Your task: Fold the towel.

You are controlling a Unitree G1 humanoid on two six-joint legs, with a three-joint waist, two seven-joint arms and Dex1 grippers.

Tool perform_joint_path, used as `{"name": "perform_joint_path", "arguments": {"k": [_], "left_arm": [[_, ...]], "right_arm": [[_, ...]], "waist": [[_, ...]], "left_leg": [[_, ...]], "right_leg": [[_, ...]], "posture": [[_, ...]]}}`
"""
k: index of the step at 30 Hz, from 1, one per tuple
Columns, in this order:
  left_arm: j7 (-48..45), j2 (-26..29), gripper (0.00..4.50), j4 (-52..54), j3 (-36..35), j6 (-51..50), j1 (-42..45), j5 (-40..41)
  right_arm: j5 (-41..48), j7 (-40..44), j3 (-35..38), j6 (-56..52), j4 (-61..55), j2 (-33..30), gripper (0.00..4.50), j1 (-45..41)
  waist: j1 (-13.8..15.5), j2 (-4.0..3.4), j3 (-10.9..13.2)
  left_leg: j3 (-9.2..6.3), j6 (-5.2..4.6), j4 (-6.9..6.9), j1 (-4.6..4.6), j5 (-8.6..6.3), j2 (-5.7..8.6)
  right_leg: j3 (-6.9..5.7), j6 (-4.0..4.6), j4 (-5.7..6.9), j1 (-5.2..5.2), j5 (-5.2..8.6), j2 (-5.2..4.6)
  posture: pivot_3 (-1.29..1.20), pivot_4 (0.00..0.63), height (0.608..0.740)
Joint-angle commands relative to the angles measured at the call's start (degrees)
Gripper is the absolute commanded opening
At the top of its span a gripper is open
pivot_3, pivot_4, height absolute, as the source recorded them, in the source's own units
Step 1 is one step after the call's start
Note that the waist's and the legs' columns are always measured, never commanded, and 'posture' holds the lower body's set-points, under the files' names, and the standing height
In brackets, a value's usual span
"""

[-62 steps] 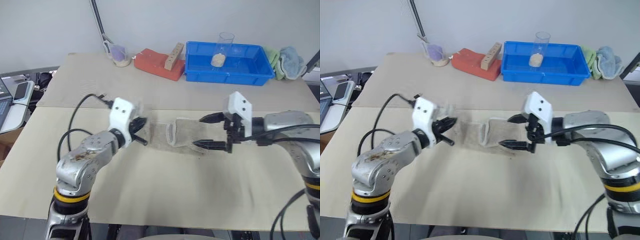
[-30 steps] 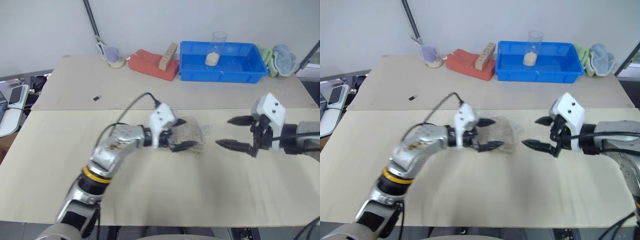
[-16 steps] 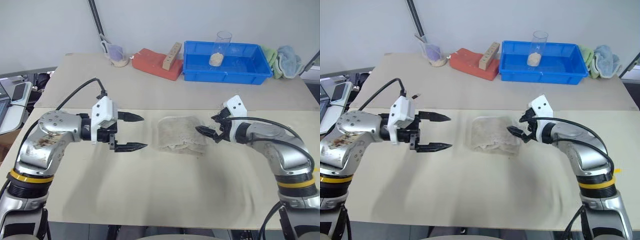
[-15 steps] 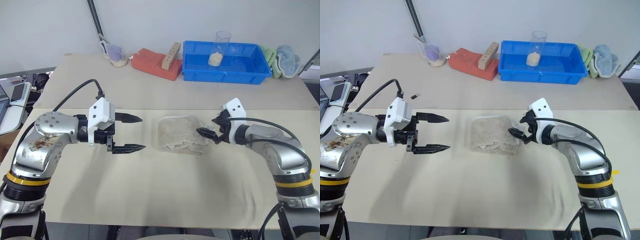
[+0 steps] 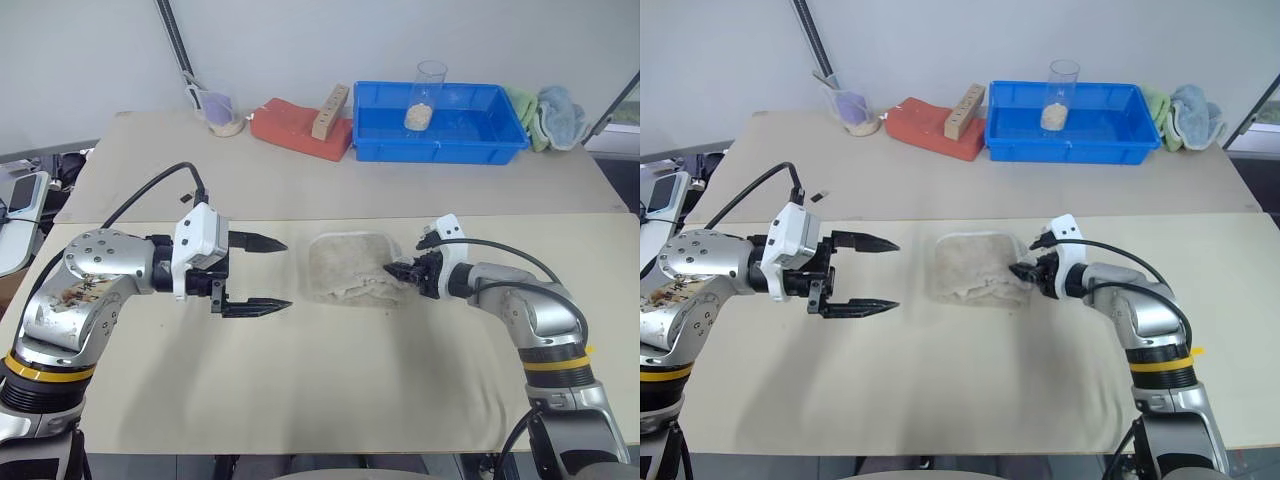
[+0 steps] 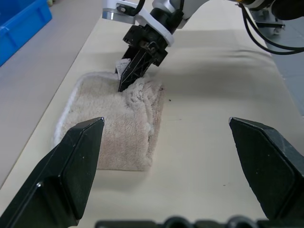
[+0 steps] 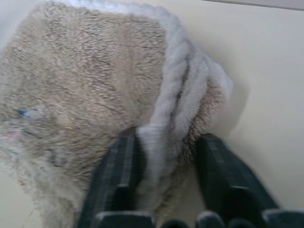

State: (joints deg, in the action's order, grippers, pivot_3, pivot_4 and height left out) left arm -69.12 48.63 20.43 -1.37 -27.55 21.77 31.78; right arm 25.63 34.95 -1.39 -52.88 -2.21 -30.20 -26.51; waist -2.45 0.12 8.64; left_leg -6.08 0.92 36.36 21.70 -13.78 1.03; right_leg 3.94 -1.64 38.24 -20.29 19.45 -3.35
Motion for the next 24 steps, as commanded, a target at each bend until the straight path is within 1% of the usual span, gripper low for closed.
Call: {"name": "perform_joint_path", "arguments": {"k": [1, 2, 6, 10, 13, 15, 17, 18, 19, 20, 22, 24], "left_arm": [[1.86, -1.14, 4.5, -0.13, -1.35, 0.78, 0.88, 0.48], [2.23, -1.43, 4.5, -0.23, -1.48, 0.48, 0.95, 0.63], [3.06, -1.88, 4.5, -0.18, -1.9, -0.08, 0.76, 1.09], [3.3, -1.82, 4.5, -0.22, -1.62, 0.2, 0.57, 0.88], [3.63, -1.99, 4.5, -0.36, -1.32, 0.31, 0.8, 0.66], [4.0, -2.21, 4.5, -0.4, -1.2, 0.4, 0.96, 0.49], [4.32, -2.34, 4.5, -0.46, -1.19, 0.5, 1.02, 0.26], [4.27, -2.23, 4.5, -0.48, -1.29, 0.51, 0.92, 0.22], [4.34, -2.06, 4.5, -0.54, -1.47, 0.31, 0.79, 0.23], [4.93, -1.78, 4.5, -0.89, -2.07, -0.67, 0.6, 0.49], [5.88, -1.02, 4.5, -1.57, -3.33, -3.39, 0.07, 1.59], [6.26, 0.11, 4.5, -2.09, -4.67, -2.88, -1.73, 0.32]], "right_arm": [[1.14, 0.06, 3.23, 0.51, -3.41, -0.77, 0.21, -1.5], [0.74, 0.01, 3.85, 1.39, -3.4, -1.47, 0.06, -1.98], [-1.53, 0.83, 6.97, 5.54, 0.46, -6.34, 0.06, -4.88], [-4.81, 2.17, 7.65, 10.39, 9.03, -10.82, 0.06, -6.51], [-7.98, 1.75, 6.63, 13.77, 15.55, -11.75, 0.06, -7.54], [-8.9, 1.91, 5.89, 14.07, 17.4, -11.14, 0.06, -7.72], [-10.0, 1.58, 5.51, 15.03, 18.54, -10.39, 0.82, -7.76], [-10.52, 1.16, 5.55, 15.52, 18.74, -10.19, 1.07, -7.73], [-11.07, 0.89, 5.6, 16.15, 18.91, -10.17, 1.48, -7.72], [-11.26, 0.79, 6.1, 17.24, 18.54, -10.31, 1.77, -7.62], [-12.18, 0.76, 6.66, 19.69, 17.49, -11.07, 2.47, -7.36], [-13.0, 1.89, 6.86, 22.03, 16.0, -12.71, 3.16, -7.22]], "waist": [[0.0, 0.0, 0.0], [0.0, 0.0, 0.0], [0.08, -0.03, 0.02], [0.18, -0.03, 0.02], [-0.06, -0.02, 0.02], [-0.29, -0.07, 0.02], [-0.47, -0.07, 0.01], [-0.51, -0.07, 0.01], [-0.51, -0.07, 0.01], [-0.45, -0.08, 0.01], [-0.28, -0.09, 0.01], [-0.25, -0.11, 0.02]], "left_leg": [[0.0, 0.0, 0.0, 0.0, 0.0, 0.0], [0.0, 0.0, 0.0, 0.01, 0.0, 0.0], [0.01, 0.0, 0.01, 0.03, 0.0, 0.04], [0.03, 0.0, 0.0, 0.0, 0.0, 0.02], [0.06, 0.0, -0.02, -0.01, 0.0, 0.01], [0.11, 0.0, -0.02, 0.01, 0.0, 0.0], [0.15, -0.01, -0.03, 0.0, 0.0, 0.0], [0.15, -0.01, -0.04, 0.0, 0.0, -0.02], [0.14, 0.0, -0.04, 0.0, 0.0, -0.02], [0.13, -0.01, -0.04, 0.0, 0.0, -0.02], [0.12, 0.0, -0.04, 0.01, 0.0, 0.0], [0.11, -0.01, -0.03, 0.01, 0.0, 0.0]], "right_leg": [[0.0, 0.0, 0.0, 0.0, 0.0, 0.0], [0.0, 0.0, 0.0, 0.0, 0.0, -0.01], [0.0, 0.0, 0.0, -0.02, 0.0, -0.05], [-0.02, 0.0, -0.03, 0.02, 0.0, -0.03], [-0.01, 0.0, -0.05, 0.01, 0.0, -0.02], [0.03, 0.0, -0.03, -0.01, 0.0, -0.02], [0.07, 0.01, 0.0, -0.03, 0.0, -0.02], [0.06, 0.01, 0.0, -0.03, 0.0, -0.01], [0.06, 0.01, 0.0, -0.03, 0.0, 0.0], [0.06, 0.01, 0.0, -0.03, 0.0, 0.0], [0.06, 0.01, 0.01, -0.03, 0.0, -0.02], [0.05, 0.0, 0.01, -0.03, 0.0, -0.02]], "posture": [[0.0, 0.15, 0.74], [0.0, 0.15, 0.74], [0.0, 0.15, 0.74], [0.0, 0.15, 0.74], [0.0, 0.15, 0.74], [0.0, 0.15, 0.74], [0.0, 0.15, 0.74], [0.0, 0.15, 0.74], [0.0, 0.15, 0.74], [0.0, 0.15, 0.74], [0.0, 0.15, 0.74], [0.0, 0.15, 0.74]]}}
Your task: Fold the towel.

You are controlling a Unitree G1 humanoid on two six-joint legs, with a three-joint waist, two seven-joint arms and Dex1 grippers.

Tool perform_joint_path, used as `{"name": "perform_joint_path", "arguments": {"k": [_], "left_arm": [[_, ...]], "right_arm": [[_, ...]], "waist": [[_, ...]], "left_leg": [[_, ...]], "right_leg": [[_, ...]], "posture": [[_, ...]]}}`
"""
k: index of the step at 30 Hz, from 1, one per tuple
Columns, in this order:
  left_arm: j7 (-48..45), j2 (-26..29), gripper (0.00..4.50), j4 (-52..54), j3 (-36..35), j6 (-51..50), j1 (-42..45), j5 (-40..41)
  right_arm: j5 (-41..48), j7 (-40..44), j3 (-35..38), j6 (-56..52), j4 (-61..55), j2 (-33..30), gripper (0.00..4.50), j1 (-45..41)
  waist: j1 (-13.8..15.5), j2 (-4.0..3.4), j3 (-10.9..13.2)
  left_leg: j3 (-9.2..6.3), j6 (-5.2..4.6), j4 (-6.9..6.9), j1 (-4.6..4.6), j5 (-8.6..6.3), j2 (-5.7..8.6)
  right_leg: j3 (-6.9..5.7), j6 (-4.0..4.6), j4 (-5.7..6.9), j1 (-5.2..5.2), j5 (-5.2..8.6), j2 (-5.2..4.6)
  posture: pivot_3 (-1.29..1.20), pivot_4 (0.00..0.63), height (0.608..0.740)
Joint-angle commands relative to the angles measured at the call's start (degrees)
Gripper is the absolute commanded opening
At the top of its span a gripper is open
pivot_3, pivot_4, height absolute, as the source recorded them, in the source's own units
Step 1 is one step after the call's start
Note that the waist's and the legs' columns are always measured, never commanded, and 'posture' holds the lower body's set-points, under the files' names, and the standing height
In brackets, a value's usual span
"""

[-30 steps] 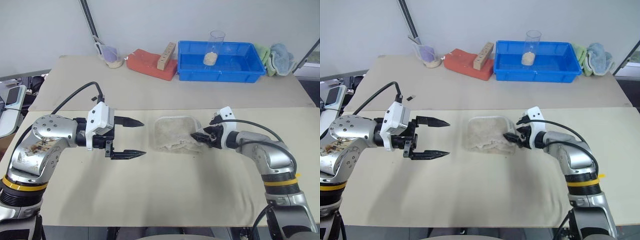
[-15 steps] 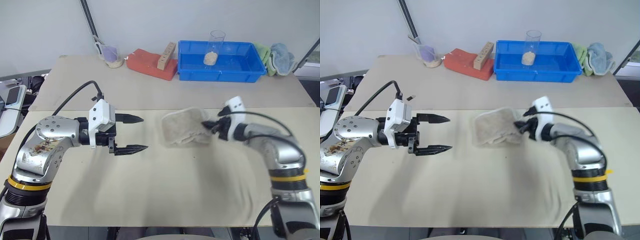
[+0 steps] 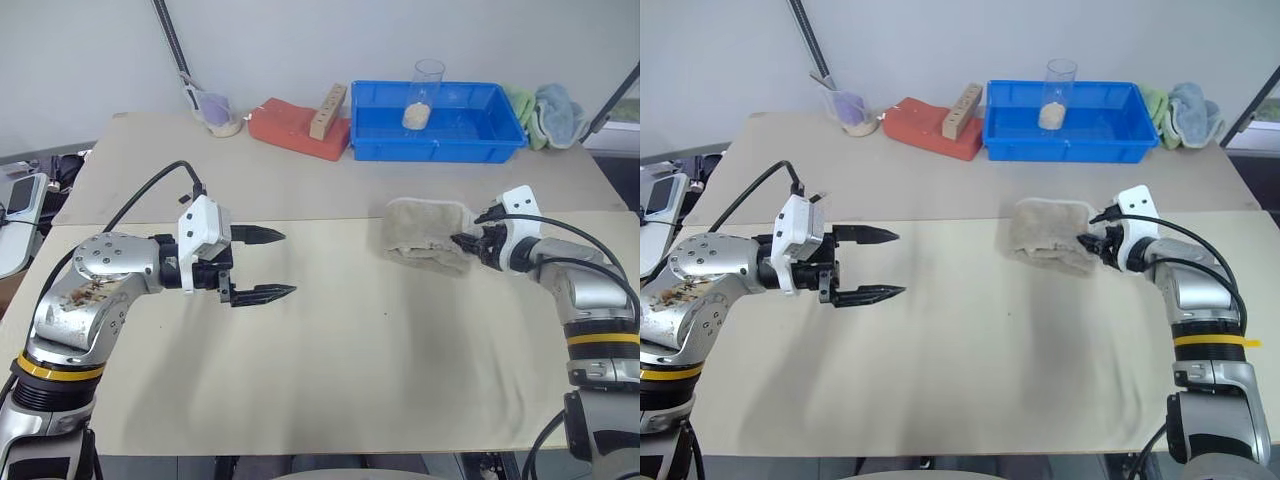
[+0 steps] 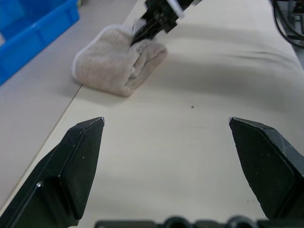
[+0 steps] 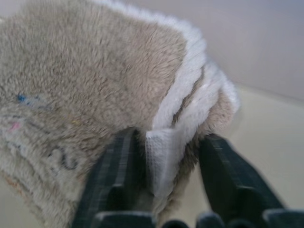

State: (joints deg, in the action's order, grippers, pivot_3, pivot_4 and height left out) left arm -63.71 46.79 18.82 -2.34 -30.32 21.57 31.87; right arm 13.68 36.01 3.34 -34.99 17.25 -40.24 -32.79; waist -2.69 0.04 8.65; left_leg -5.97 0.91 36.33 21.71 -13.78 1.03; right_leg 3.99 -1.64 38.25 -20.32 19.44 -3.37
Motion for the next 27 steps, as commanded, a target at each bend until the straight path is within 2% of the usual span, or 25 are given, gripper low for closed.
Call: {"name": "perform_joint_path", "arguments": {"k": [1, 3, 9, 11, 13, 20, 27], "left_arm": [[1.25, 2.49, 4.5, -0.88, -4.59, 0.44, -2.67, -0.63], [2.61, 3.55, 4.5, -1.74, -6.45, 0.99, -4.75, -2.09], [4.98, 10.49, 4.5, -4.05, -13.12, 2.46, -15.71, -8.77], [4.49, 11.89, 4.5, -4.34, -16.13, 4.62, -20.12, -10.42], [4.39, 12.44, 4.5, -4.18, -18.51, 5.2, -22.79, -11.1], [3.84, 12.59, 4.5, -5.1, -23.05, 3.65, -24.32, -9.32], [2.53, 12.44, 4.5, -5.33, -22.79, 2.85, -23.49, -7.43]], "right_arm": [[-0.92, 1.86, 2.42, 4.85, -4.4, -3.59, 3.54, -0.95], [-0.05, 4.36, 3.2, 5.61, -6.5, -5.63, 4.21, -0.84], [4.63, 18.98, 6.14, 8.56, -16.44, -15.39, 4.21, 4.09], [8.36, 25.98, 8.26, 7.33, -21.16, -19.25, 4.21, 8.95], [9.77, 29.51, 9.86, 6.97, -24.03, -21.84, 4.21, 12.93], [11.51, 30.47, 14.59, 6.25, -27.32, -23.23, 4.21, 21.01], [11.17, 28.59, 14.26, 4.92, -27.93, -23.15, 4.21, 21.65]], "waist": [[0.01, -0.07, 0.01], [0.07, -0.1, 0.03], [0.19, -0.16, 0.07], [0.31, -0.15, 0.08], [0.45, -0.14, 0.09], [0.62, -0.13, 0.09], [0.36, -0.13, 0.09]], "left_leg": [[0.01, 0.0, -0.01, 0.0, 0.0, 0.01], [0.01, 0.0, -0.01, 0.0, 0.0, 0.0], [-0.04, 0.0, -0.09, -0.03, 0.0, -0.03], [-0.02, 0.0, -0.16, -0.16, -0.01, -0.08], [-0.01, 0.0, -0.22, -0.14, -0.01, -0.11], [0.0, 0.01, -0.18, -0.12, -0.01, -0.1], [0.02, 0.01, -0.25, -0.14, -0.01, -0.14]], "right_leg": [[0.01, 0.0, 0.0, -0.02, 0.0, -0.02], [0.01, 0.0, -0.01, -0.02, 0.0, -0.03], [-0.01, 0.0, -0.06, -0.03, 0.0, -0.02], [-0.01, 0.0, -0.12, 0.07, 0.0, -0.05], [0.0, 0.0, -0.17, 0.07, 0.0, -0.09], [0.04, 0.0, -0.16, 0.07, 0.0, -0.16], [0.06, 0.0, -0.16, 0.05, 0.0, -0.14]], "posture": [[0.0, 0.15, 0.74], [0.0, 0.15, 0.74], [0.0, 0.15, 0.74], [0.0, 0.15, 0.74], [0.0, 0.15, 0.74], [0.0, 0.15, 0.74], [0.0, 0.15, 0.74]]}}
